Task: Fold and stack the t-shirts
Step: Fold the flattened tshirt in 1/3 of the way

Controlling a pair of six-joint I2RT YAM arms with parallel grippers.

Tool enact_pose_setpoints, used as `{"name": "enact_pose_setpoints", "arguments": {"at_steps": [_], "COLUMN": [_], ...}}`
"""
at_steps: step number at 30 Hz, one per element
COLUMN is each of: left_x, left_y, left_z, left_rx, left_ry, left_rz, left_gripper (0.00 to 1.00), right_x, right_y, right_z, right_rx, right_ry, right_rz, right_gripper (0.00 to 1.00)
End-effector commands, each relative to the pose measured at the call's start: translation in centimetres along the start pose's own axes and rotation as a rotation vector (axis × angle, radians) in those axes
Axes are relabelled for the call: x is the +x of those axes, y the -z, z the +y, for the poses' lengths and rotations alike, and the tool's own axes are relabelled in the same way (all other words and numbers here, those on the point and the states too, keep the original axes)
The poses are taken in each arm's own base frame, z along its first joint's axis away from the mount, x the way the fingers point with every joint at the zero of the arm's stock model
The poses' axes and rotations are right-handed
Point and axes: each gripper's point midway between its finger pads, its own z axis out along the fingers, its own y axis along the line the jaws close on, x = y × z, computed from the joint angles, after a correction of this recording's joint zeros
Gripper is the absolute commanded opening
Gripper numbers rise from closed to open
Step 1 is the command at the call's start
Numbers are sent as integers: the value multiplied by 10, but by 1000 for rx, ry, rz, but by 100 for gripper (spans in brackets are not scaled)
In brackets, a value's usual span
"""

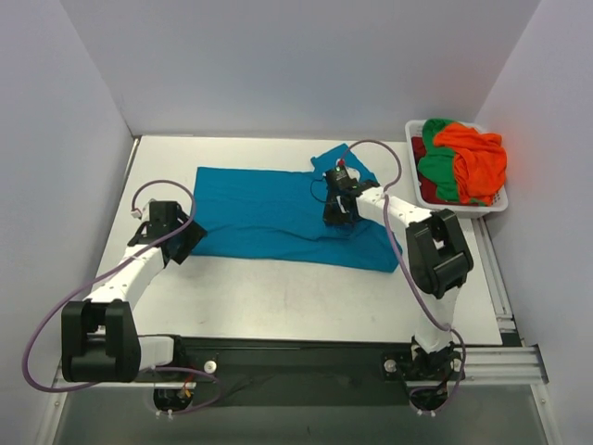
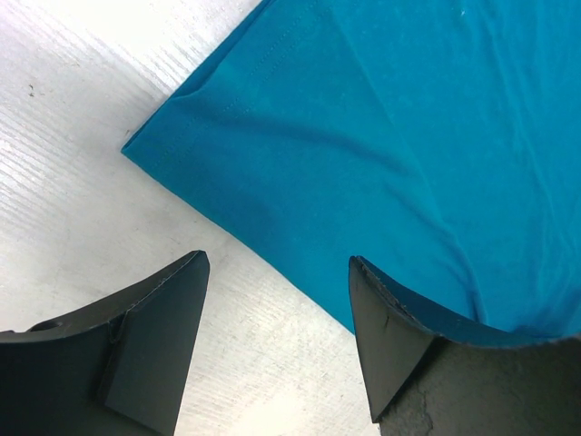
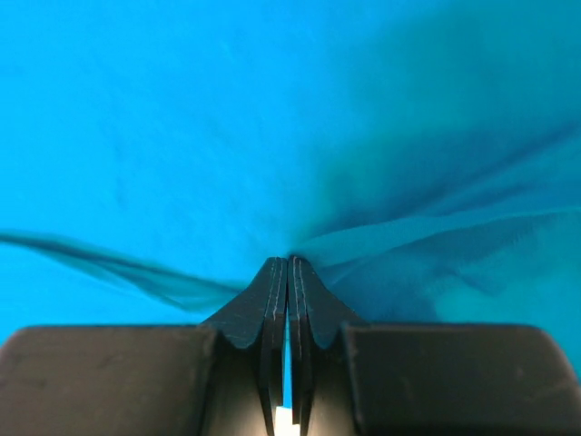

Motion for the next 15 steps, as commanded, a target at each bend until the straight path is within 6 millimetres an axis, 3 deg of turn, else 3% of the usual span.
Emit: {"name": "enact_pose_setpoints", "arguments": {"at_steps": [1, 10, 13, 15], "left_x": [-4, 7, 8, 9], "left_y": [6, 6, 7, 7], "left_z": [-11, -4, -3, -3], "left_rx": [52, 45, 47, 50], "left_ry": [-23, -38, -40, -41], "left_rz": [-22, 4, 7, 8], "left_gripper": [74, 73, 74, 74], "right_x": [-14, -40, -44, -48], "right_y": [-1, -22, -24, -21], "right_z": [-2, 20, 27, 29], "right_rx": [34, -2, -32, -39], "right_ry": [36, 115, 160, 196], "right_rz": [9, -7, -5, -18], "right_gripper": [0, 9, 19, 34]}}
